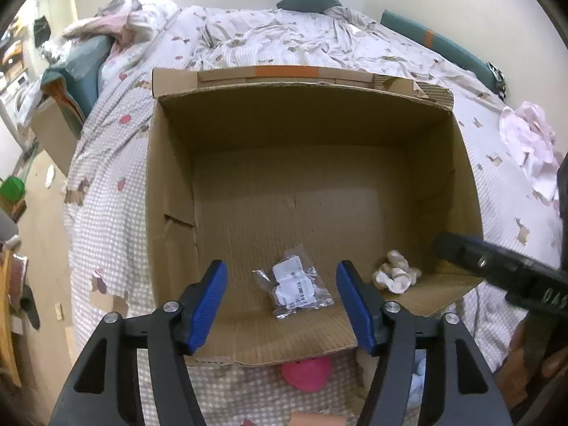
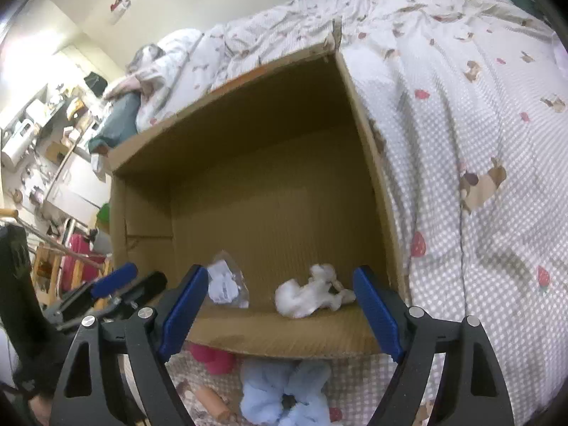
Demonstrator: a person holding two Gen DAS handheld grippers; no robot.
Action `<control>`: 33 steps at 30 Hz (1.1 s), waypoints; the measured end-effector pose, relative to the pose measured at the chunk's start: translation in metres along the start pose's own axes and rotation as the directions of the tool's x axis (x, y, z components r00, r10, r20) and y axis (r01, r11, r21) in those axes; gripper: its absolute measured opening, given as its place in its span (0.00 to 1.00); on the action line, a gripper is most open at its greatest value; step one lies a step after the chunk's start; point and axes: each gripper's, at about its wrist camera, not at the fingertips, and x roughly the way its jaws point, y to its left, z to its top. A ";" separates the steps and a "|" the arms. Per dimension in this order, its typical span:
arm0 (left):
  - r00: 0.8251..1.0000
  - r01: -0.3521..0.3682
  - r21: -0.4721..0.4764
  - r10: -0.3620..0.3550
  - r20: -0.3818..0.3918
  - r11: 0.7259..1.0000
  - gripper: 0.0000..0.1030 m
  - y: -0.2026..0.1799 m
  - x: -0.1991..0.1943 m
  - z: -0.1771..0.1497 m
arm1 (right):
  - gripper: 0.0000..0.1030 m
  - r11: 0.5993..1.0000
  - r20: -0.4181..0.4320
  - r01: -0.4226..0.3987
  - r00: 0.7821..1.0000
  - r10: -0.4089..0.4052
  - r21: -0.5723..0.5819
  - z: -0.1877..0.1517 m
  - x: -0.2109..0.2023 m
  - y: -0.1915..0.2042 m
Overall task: Organize soft objects
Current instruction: 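Carry the bag and cloth into the cardboard box and open both grippers, then lower the left gripper onto the tan cylinder and close on it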
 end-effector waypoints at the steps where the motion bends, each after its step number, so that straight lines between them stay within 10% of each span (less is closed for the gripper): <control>1: 1.000 -0.006 0.000 0.006 0.004 1.000 0.59 0.001 -0.001 0.000 | 0.86 1.000 0.008 0.000 1.000 0.000 0.001 0.000 -0.002 0.000; 21: 0.995 -0.050 -0.064 0.055 0.086 0.997 0.63 0.021 -0.062 -0.021 | 0.86 0.999 0.072 -0.009 0.997 0.011 -0.031 -0.017 -0.052 0.012; 33: 0.994 -0.112 -0.157 0.110 -0.020 0.981 0.63 0.049 -0.075 -0.069 | 0.86 1.000 0.051 0.000 0.999 0.000 -0.009 -0.052 -0.078 0.003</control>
